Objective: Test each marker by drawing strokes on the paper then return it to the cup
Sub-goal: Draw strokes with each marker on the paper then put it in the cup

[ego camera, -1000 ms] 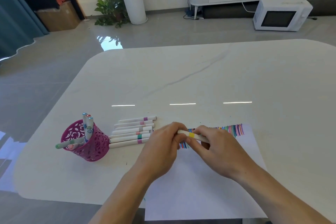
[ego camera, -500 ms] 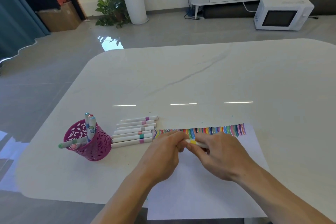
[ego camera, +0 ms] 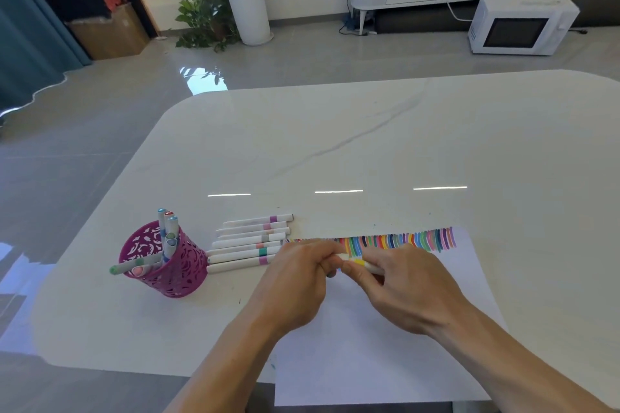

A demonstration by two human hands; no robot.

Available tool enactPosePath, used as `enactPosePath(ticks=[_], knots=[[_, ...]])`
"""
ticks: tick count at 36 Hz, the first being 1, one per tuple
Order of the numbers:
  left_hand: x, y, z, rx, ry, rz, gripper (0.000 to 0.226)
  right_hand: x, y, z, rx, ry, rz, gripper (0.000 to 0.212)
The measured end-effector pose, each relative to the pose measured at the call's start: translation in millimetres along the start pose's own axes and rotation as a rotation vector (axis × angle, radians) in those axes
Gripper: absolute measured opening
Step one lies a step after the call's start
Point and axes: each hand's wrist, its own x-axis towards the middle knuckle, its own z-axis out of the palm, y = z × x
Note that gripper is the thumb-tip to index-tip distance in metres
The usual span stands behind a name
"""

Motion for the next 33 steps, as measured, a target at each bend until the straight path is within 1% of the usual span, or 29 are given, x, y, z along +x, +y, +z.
enactPosePath(ticks=[4, 11, 15, 20, 21, 24, 27, 31, 33], knots=[[1, -4, -3, -0.032, 0.016, -0.033, 0.024, 0, -1, 0, -0.006, 0.012, 0.038, 0.067], [3, -10, -4, -0.003, 0.059, -0.068, 0.019, 3, 10, -8, 0.081, 0.002, 0.174, 0.055], [2, -12, -1, 0.025, 0.044, -0.075, 0.016, 4, 17, -8, 0.210, -0.032, 0.233, 0.036], [1, -11, 5, 0.062, 0.014, -0.055, 0.019, 8, 23, -11, 0.400, 0.003, 0.290, 0.020], [1, -11, 6, 0.067, 0.009, -0.052, 0.019, 8, 24, -13, 0.451, 0.012, 0.298, 0.021], [1, -11, 8, 0.080, -0.004, -0.039, 0.018, 7, 25, -15, 0.631, 0.030, 0.277, 0.040], [1, -12, 9, 0.109, -0.038, -0.029, 0.018, 6, 24, -16, 0.751, 0.058, 0.271, 0.036], [0, -16, 11, 0.138, -0.077, -0.012, 0.020, 6, 24, -14, 0.905, 0.025, 0.300, 0.046], [-1, -18, 13, 0.134, -0.098, -0.002, 0.021, 7, 23, -11, 0.915, 0.005, 0.276, 0.050]])
